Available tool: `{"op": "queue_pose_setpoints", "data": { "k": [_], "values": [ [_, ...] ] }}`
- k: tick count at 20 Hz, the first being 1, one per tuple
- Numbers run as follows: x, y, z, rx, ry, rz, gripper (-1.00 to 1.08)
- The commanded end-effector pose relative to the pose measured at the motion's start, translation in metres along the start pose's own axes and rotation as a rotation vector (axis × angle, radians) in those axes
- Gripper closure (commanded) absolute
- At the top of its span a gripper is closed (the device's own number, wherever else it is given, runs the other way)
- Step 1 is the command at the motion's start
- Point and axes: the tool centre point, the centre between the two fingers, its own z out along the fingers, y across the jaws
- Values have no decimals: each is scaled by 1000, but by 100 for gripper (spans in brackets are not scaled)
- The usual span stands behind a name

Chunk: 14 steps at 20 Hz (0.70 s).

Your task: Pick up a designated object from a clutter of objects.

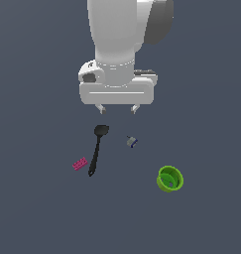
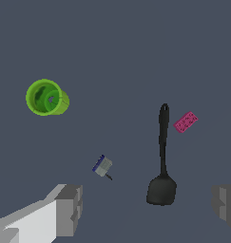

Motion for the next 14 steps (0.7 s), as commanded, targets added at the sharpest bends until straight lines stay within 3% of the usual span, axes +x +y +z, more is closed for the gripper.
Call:
{"op": "queue_pose_setpoints", "data": {
  "k": [1, 14],
  "values": [
    [1, 6, 13, 0, -3, 0, -92],
    [-8, 61, 137, -7, -21, -3, -92]
  ]
}}
